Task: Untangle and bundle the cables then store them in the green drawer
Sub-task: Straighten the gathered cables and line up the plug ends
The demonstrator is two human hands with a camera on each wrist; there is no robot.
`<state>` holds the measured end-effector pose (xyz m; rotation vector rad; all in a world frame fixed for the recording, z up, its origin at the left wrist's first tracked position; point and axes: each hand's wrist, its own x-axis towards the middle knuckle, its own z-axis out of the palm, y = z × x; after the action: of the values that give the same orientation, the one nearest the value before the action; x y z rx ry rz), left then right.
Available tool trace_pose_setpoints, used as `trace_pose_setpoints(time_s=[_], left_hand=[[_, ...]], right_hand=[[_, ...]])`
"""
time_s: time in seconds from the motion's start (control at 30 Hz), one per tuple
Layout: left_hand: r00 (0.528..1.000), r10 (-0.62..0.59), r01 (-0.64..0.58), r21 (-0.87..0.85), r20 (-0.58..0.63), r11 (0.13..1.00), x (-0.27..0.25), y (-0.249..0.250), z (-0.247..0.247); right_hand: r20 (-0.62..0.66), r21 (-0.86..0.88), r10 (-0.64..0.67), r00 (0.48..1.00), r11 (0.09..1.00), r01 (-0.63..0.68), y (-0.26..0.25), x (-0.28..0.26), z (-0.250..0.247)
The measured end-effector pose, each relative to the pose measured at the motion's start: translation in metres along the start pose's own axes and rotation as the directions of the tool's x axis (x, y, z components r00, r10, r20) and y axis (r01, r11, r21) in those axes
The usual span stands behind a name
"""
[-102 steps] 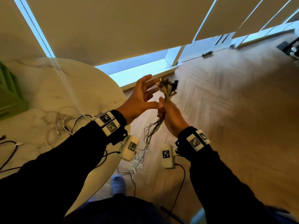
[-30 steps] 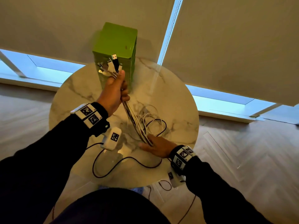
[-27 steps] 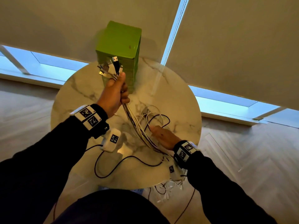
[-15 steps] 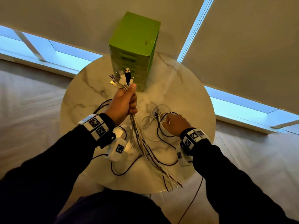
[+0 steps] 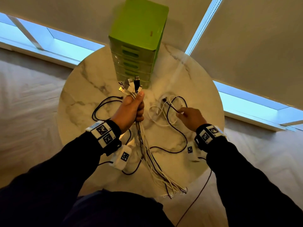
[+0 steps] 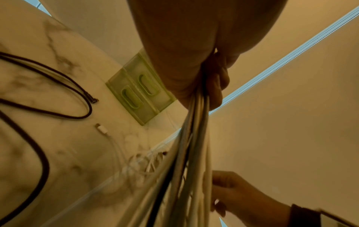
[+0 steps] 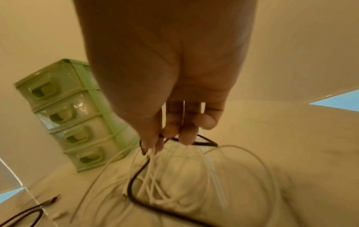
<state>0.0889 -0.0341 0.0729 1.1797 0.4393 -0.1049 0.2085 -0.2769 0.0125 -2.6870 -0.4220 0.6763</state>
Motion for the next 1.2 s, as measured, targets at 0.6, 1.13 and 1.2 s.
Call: trace_pose_setpoints(time_s=[0.6, 1.13, 1.2], left_hand=[[0.995, -0.053, 0.050, 0.039, 0.080, 0.998, -0.009, -0.018, 0.008], [0.994, -0.088, 0.083, 0.077, 0.065, 0.994, -0.017, -0.031, 0.003], [0.993, -0.096, 0.091, 0.076, 0.065, 0.993, -0.017, -0.031, 0.005]], right_hand=[[-0.129, -0.234, 0.095, 0.987, 0.964, -0.123, 0.001, -0.016, 0.085], [-0.291, 0.189, -0.089, 0.953, 0.971, 0.149, 0.006, -0.011, 0.066], [-0.383, 0.425, -0.071, 0.921, 0.872, 0.244, 0.001, -0.005, 0.047]])
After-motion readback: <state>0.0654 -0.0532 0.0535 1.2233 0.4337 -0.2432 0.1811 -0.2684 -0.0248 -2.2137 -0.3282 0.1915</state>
